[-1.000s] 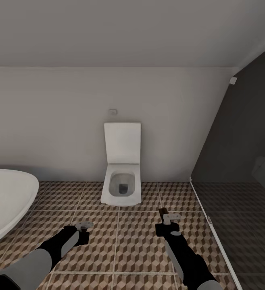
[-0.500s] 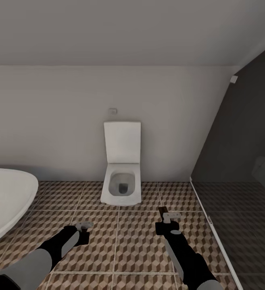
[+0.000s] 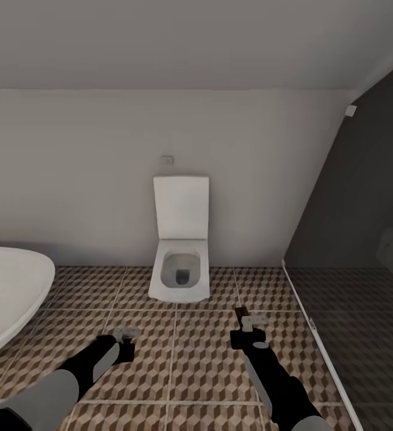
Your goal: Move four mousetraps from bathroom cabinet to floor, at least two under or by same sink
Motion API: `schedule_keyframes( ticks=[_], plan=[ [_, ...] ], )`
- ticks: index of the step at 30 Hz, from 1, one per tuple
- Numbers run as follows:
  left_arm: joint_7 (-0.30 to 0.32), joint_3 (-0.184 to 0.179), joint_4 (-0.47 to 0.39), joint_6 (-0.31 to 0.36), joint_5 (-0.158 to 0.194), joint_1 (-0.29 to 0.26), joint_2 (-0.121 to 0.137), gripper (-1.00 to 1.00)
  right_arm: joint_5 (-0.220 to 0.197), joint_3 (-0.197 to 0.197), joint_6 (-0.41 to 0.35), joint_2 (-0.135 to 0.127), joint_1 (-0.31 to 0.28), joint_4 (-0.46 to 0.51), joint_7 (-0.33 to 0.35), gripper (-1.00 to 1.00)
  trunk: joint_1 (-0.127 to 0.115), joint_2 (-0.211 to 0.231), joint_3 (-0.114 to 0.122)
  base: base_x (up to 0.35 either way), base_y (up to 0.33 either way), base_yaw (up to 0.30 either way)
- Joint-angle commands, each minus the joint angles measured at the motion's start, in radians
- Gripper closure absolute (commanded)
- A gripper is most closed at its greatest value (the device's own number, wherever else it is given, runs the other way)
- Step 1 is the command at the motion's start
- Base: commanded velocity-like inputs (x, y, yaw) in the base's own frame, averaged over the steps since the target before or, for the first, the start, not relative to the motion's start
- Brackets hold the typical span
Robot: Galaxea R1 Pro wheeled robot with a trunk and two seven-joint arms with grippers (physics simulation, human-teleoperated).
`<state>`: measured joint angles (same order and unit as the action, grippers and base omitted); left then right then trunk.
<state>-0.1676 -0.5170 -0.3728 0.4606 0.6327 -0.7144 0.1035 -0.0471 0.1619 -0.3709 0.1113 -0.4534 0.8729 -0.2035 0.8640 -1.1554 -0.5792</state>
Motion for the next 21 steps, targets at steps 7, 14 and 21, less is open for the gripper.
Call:
schedule_keyframes(
  ticks=[7, 14, 21],
  plan=[
    [-0.007, -0.009, -0.013, -0.127, 0.007, 0.000, -0.002, 1.00, -0.007, 0.004, -0.005, 0.001, -0.001, 0.001, -0.007, 1.00, 0.000, -0.001, -0.012, 0.000, 0.000, 0.000],
    [-0.009, -0.010, -0.014, -0.138, 0.007, 0.000, -0.002, 1.00, -0.007, 0.004, -0.005, 0.001, -0.001, 0.001, -0.007, 1.00, 0.012, -0.022, -0.032, 0.000, 0.000, 0.000],
    [-0.009, -0.011, -0.014, -0.138, 0.007, 0.000, -0.002, 1.00, -0.006, 0.004, -0.004, 0.001, -0.001, 0.001, -0.007, 1.00, 0.038, -0.071, -0.066, 0.000, 0.000, 0.000]
  ],
)
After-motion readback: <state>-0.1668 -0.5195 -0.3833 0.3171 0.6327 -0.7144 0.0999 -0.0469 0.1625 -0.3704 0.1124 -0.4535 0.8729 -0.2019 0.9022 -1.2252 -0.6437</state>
